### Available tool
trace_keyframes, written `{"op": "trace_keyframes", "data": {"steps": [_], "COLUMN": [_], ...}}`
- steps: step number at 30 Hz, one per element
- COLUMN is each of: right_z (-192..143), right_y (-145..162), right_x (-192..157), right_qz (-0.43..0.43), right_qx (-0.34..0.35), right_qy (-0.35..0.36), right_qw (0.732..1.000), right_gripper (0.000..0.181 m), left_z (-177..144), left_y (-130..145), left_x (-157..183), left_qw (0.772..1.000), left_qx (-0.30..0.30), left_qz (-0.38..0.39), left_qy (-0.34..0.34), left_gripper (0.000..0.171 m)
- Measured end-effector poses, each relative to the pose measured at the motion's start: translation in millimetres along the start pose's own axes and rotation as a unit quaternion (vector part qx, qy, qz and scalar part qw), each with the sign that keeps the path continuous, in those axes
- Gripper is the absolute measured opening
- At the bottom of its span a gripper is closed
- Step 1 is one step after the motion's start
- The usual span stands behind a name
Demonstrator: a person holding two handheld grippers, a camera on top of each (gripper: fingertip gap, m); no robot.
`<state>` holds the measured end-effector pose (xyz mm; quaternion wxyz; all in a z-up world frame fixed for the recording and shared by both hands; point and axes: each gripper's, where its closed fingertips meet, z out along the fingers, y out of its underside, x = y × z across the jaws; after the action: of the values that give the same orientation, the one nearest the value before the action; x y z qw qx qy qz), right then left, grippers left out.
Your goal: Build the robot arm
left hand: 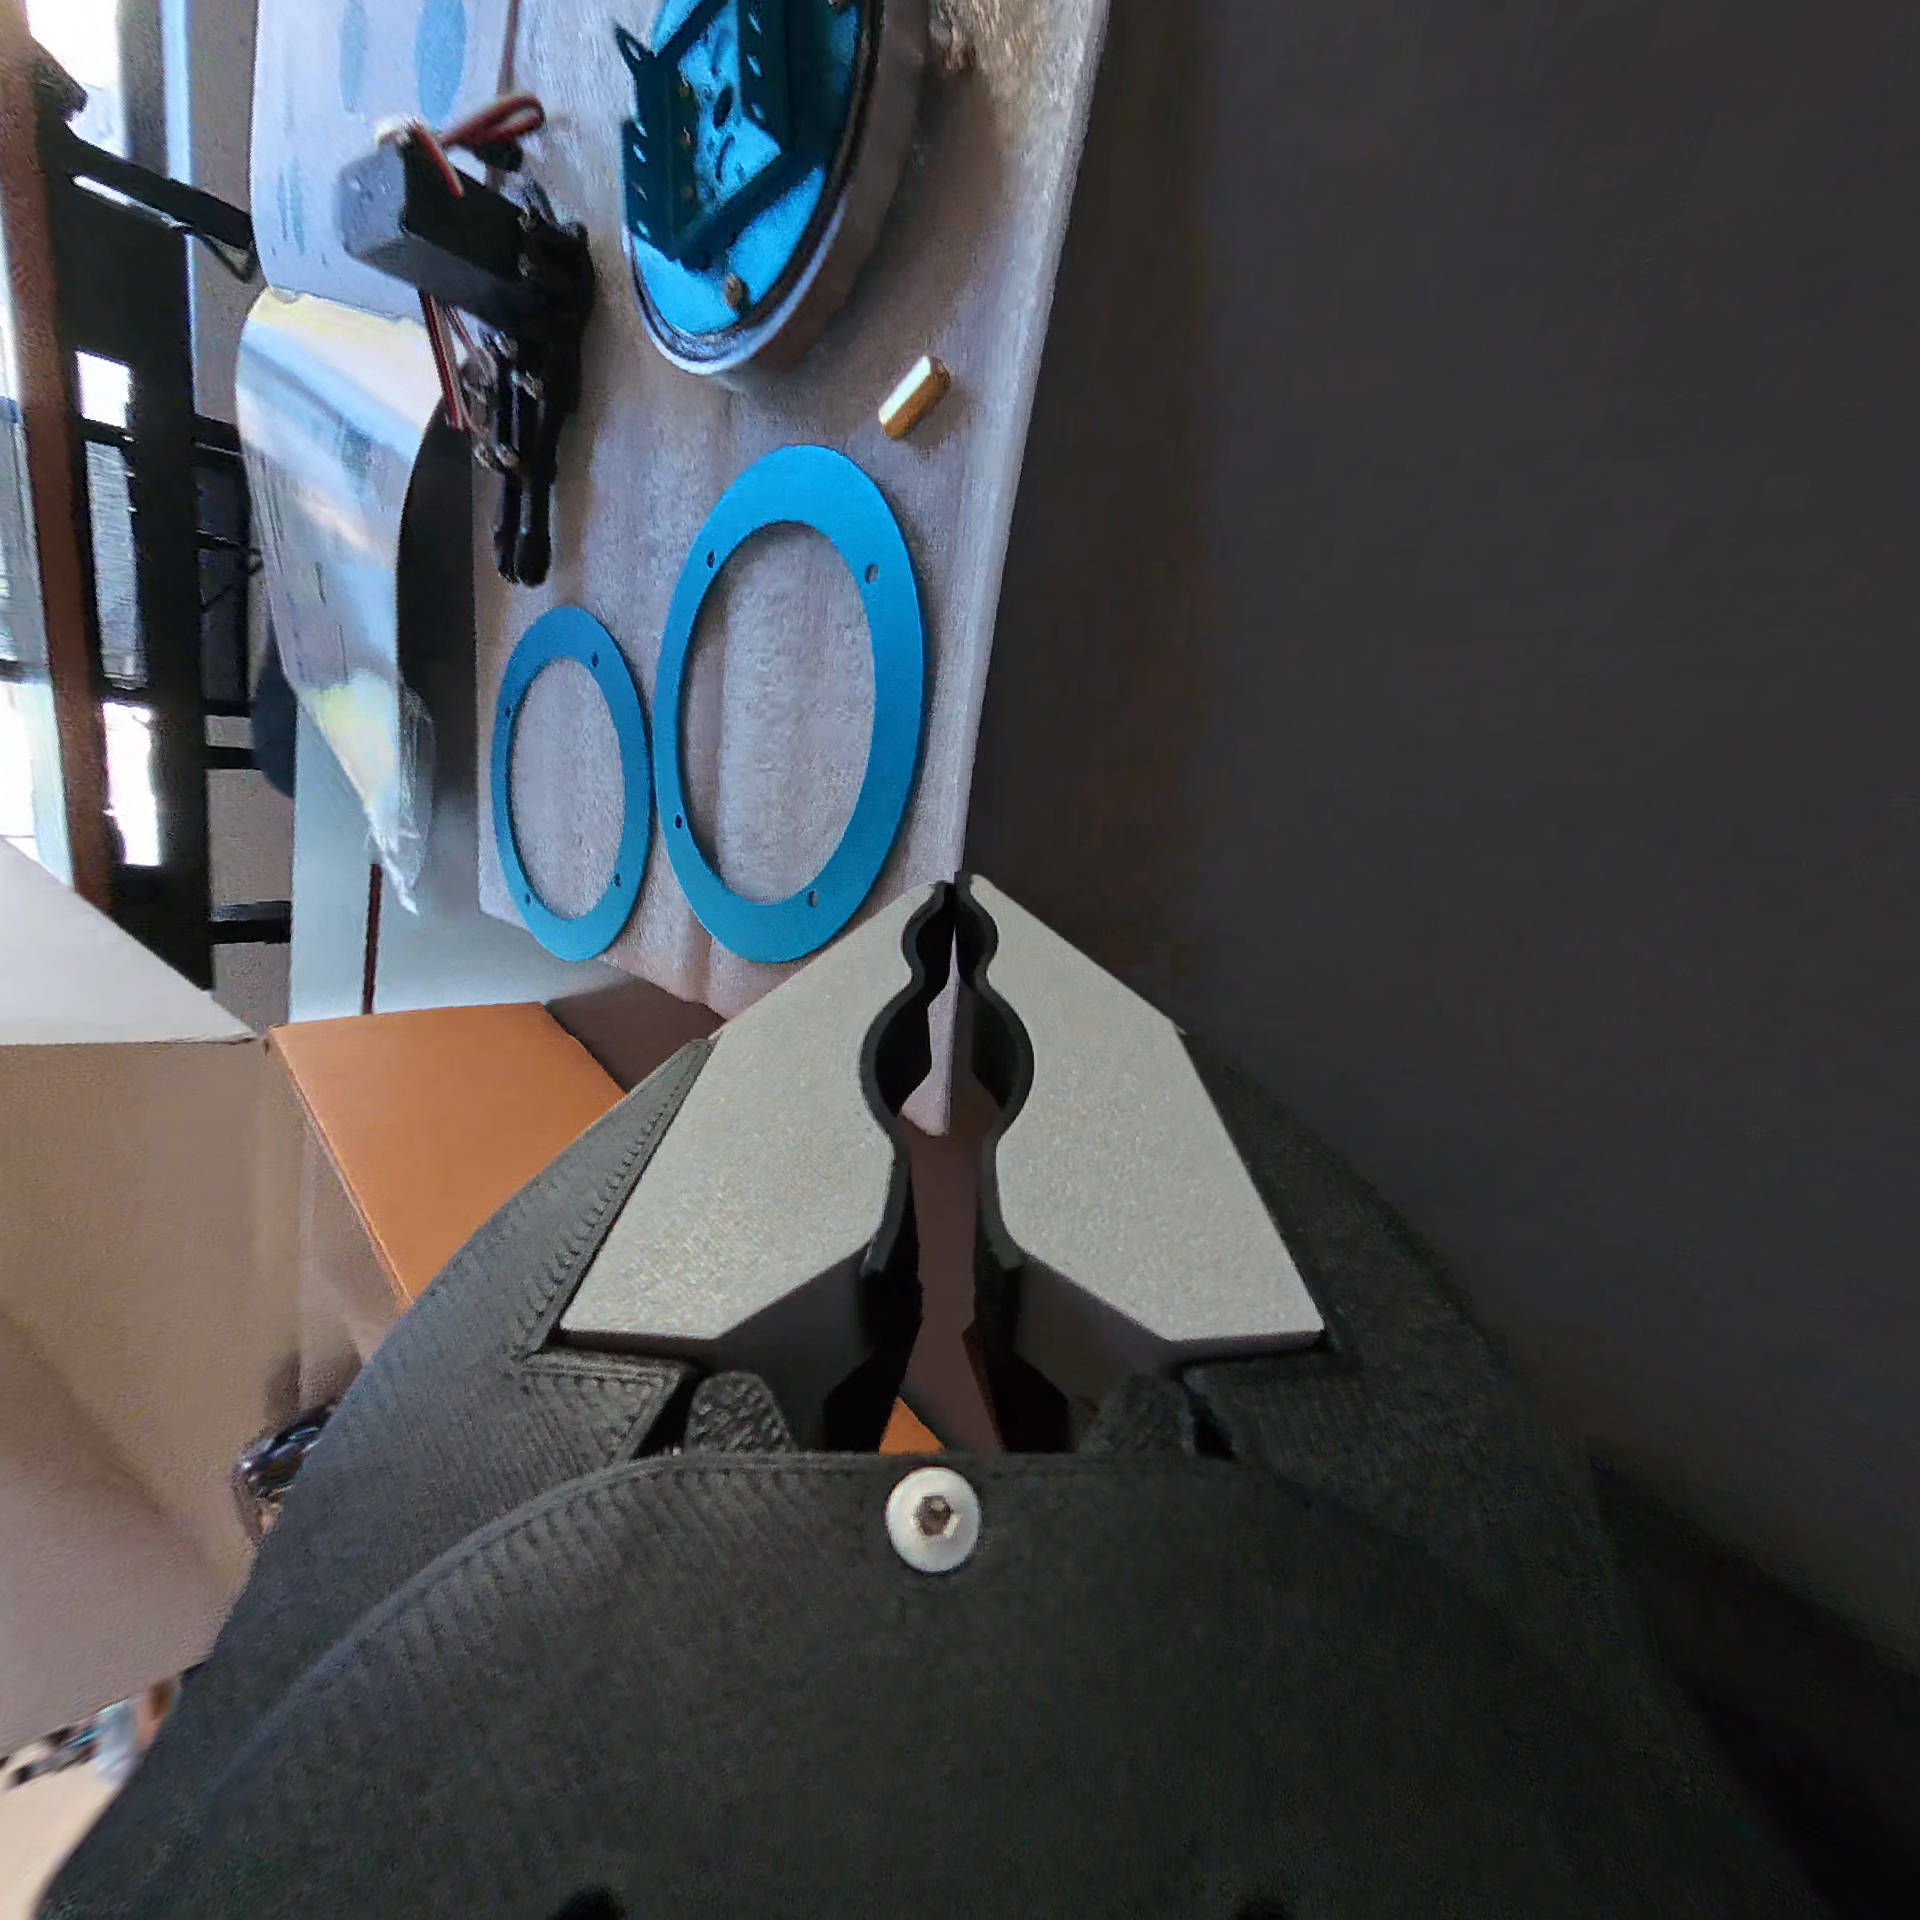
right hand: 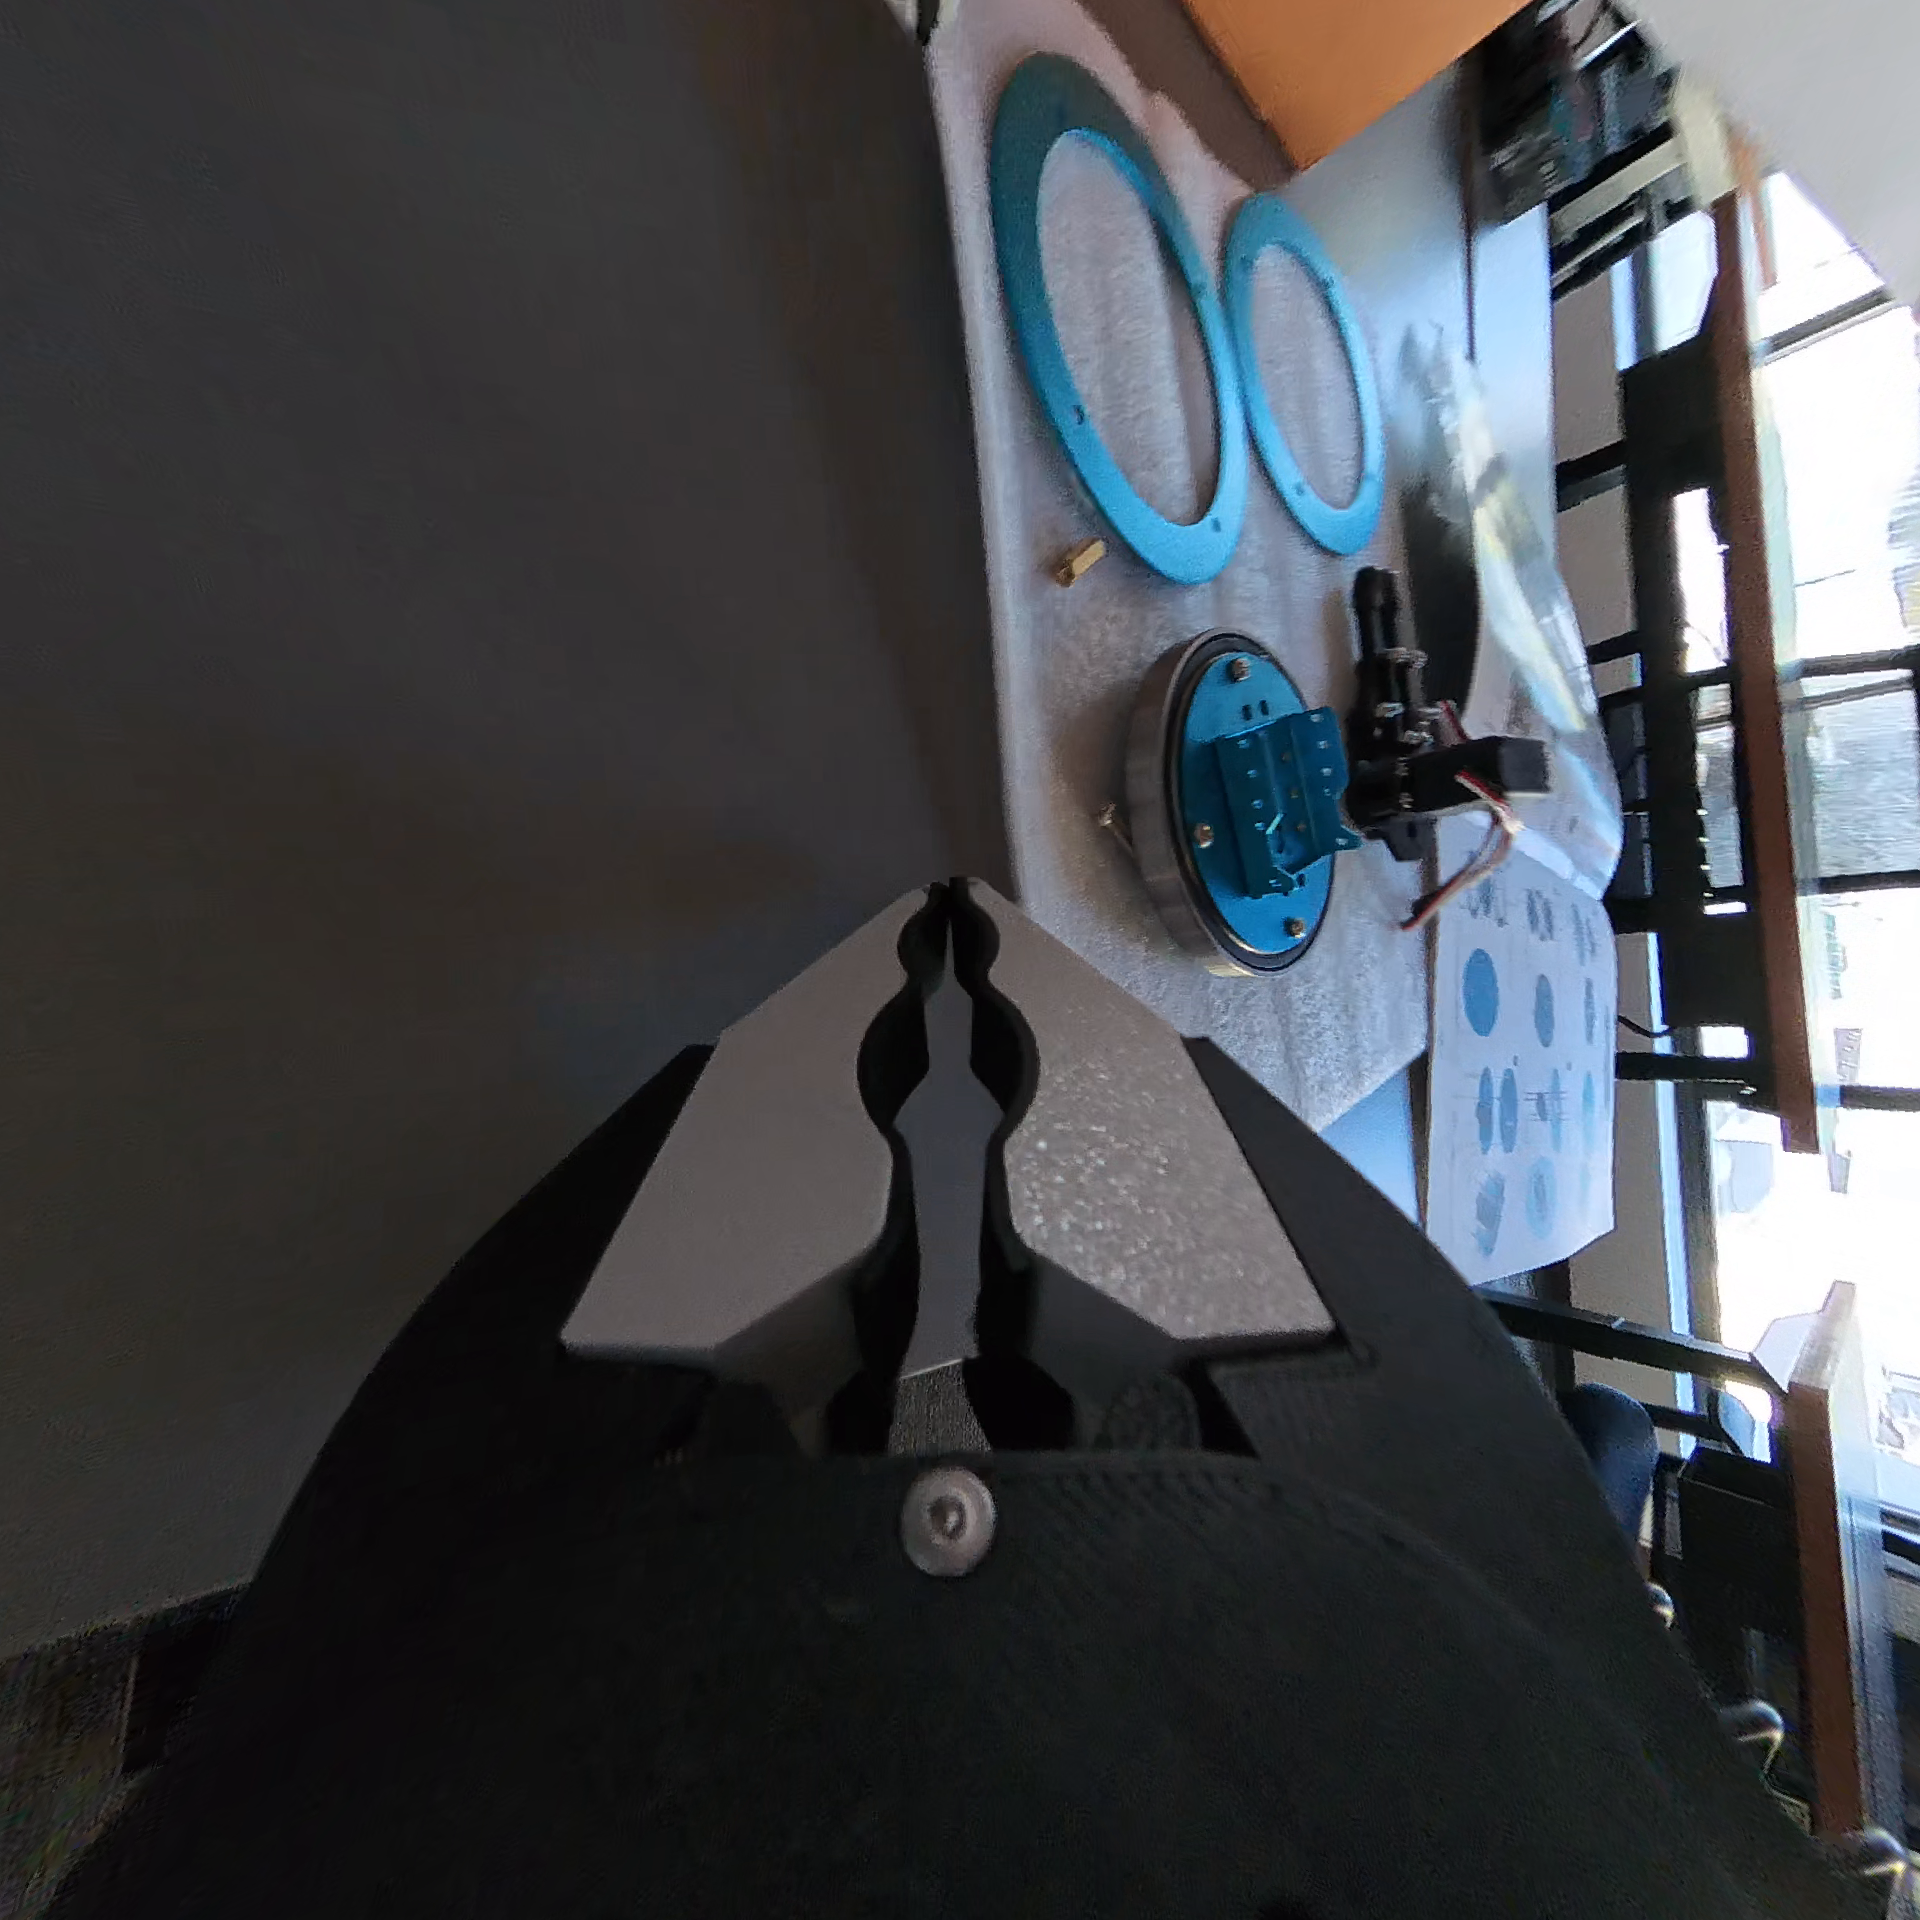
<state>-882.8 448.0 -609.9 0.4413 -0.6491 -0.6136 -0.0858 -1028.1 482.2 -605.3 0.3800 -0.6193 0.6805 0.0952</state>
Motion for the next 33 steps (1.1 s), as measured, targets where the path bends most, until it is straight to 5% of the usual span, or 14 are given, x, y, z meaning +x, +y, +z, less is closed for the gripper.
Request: {"op": "trace_keyframes", "data": {"steps": [2,4,9,18,19,22,27,30,33], "right_z": [2,4,10,-4,0,11,18,19,18], "right_y": [2,4,21,-19,-22,-22,-11,-5,-6], "right_x": [6,17,25,-16,-13,-2,11,4,1], "right_qz": [0.011,0.009,-0.036,0.023,0.035,0.059,0.025,-0.028,-0.045], "right_qx": [-0.003,-0.009,-0.066,0.004,0.006,-0.001,-0.023,-0.041,-0.039], "right_qy": [0.023,0.056,0.090,0.051,0.062,0.078,0.102,0.104,0.114], "right_qw": [1.000,0.998,0.993,0.998,0.997,0.995,0.994,0.993,0.992], "right_gripper": [0.032,0.038,0.000,0.000,0.020,0.027,0.025,0.004,0.002], "left_z": [-12,-22,-30,-40,-40,-41,-45,-45,-43], "left_y": [-9,-16,-15,2,2,1,-2,-3,0], "left_x": [-4,-9,-3,12,11,8,1,-1,2], "left_qw": [1.000,0.998,0.995,0.992,0.991,0.987,0.981,0.977,0.974], "left_qx": [0.016,0.035,0.062,0.068,0.071,0.079,0.095,0.100,0.097], "left_qz": [-0.022,-0.041,-0.072,-0.100,-0.110,-0.129,-0.157,-0.173,-0.184], "left_qy": [0.008,0.012,0.031,0.037,0.041,0.054,0.065,0.073,0.089], "left_gripper": [0.000,0.000,0.000,0.000,0.000,0.000,0.000,0.000,0.000]}}
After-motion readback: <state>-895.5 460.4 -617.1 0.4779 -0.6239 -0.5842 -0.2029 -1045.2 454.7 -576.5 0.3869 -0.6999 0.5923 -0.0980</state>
